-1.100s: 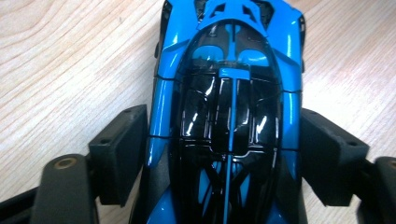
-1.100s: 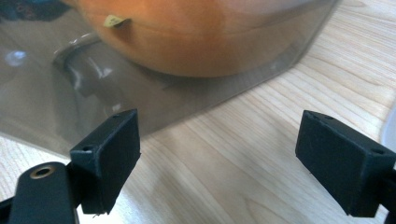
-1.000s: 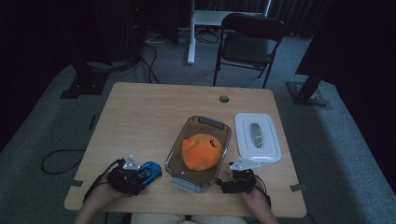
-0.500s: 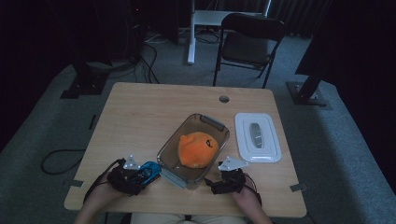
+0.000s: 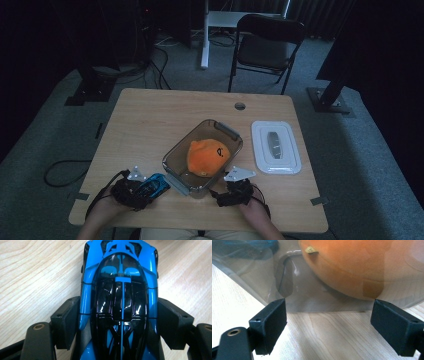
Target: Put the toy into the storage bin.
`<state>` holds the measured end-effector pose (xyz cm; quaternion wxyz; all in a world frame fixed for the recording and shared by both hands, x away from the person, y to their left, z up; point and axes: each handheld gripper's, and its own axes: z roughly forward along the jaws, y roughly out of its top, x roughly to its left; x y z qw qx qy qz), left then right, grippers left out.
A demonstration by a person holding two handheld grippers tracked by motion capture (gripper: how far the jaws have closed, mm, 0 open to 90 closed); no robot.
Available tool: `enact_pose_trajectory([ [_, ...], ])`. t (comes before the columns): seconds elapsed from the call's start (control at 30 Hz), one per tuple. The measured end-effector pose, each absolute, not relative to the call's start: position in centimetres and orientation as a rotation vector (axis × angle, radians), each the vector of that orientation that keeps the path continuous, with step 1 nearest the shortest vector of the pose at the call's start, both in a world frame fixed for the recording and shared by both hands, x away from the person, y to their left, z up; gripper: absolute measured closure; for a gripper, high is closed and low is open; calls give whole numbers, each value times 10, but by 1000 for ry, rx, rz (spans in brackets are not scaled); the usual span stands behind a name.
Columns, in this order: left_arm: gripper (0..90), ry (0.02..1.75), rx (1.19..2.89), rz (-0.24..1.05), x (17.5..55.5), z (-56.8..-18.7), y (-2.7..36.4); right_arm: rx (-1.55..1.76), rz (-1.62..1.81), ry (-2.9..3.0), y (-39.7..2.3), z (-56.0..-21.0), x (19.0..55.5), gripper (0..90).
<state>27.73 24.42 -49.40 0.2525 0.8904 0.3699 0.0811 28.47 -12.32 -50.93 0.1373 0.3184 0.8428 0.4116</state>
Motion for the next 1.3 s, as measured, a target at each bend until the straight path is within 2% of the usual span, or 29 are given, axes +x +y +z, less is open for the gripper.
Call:
enact_pose_trajectory([
  [0.27,285,1035,2415,253,278,-480,256,944,1206,2431,-124,-510,286,127],
  [0.73,285,1051,2262,369,275,-420,284,987,1169,2398,-106,-511,289,127],
  [1.03,284,997,2218,491,268,-371,286,1114,1197,2365,-90,-509,295,127],
  [1.3,284,920,2218,488,287,-351,268,1105,1077,2292,-67,-510,294,124],
])
